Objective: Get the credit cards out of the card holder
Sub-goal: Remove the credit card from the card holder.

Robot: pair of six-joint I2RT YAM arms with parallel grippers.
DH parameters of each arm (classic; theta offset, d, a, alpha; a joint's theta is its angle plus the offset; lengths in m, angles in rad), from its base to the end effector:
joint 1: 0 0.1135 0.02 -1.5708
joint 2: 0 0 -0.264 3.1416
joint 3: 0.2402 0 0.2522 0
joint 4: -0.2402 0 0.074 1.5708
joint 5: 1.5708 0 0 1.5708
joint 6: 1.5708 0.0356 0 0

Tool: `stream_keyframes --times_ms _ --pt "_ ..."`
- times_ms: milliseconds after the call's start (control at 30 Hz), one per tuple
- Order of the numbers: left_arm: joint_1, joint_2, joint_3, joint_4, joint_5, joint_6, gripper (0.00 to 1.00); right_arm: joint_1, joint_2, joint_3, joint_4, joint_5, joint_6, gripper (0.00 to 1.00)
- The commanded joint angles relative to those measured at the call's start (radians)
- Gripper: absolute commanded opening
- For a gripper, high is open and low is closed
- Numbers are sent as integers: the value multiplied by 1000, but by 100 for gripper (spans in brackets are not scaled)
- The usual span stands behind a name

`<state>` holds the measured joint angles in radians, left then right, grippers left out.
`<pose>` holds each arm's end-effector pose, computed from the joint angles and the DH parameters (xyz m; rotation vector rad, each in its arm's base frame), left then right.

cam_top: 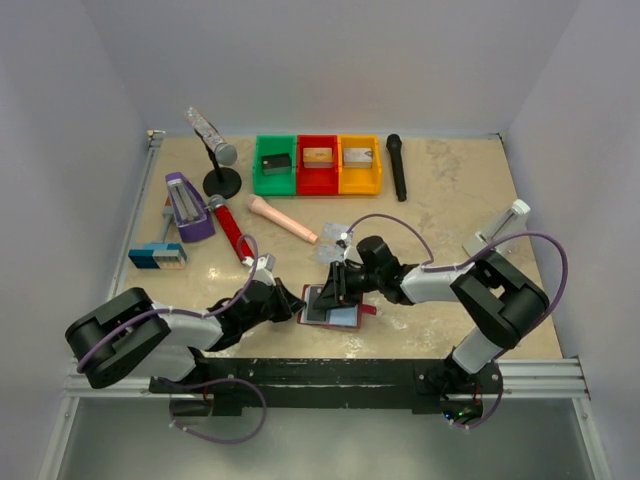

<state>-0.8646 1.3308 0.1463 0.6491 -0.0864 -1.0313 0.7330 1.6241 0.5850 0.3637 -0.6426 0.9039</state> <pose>0.1316 -0.1496 0.1098 -0.2461 2.2704 -0.9985 0.2012 0.2099 0.1323 -0.1898 2.5948 1.4851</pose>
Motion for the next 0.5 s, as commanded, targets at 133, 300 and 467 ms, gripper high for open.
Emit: stream_keyframes --times_ms 133,300,467 --pt "-7 44 -42 -74 -23 7 0 5 -69 4 8 9 -16 33" --pt "-7 44 -48 -68 -26 5 0 6 -75 4 -5 12 -19 32" --pt "-7 42 -53 -66 -30 4 0 5 -84 -1 -11 17 -22 32"
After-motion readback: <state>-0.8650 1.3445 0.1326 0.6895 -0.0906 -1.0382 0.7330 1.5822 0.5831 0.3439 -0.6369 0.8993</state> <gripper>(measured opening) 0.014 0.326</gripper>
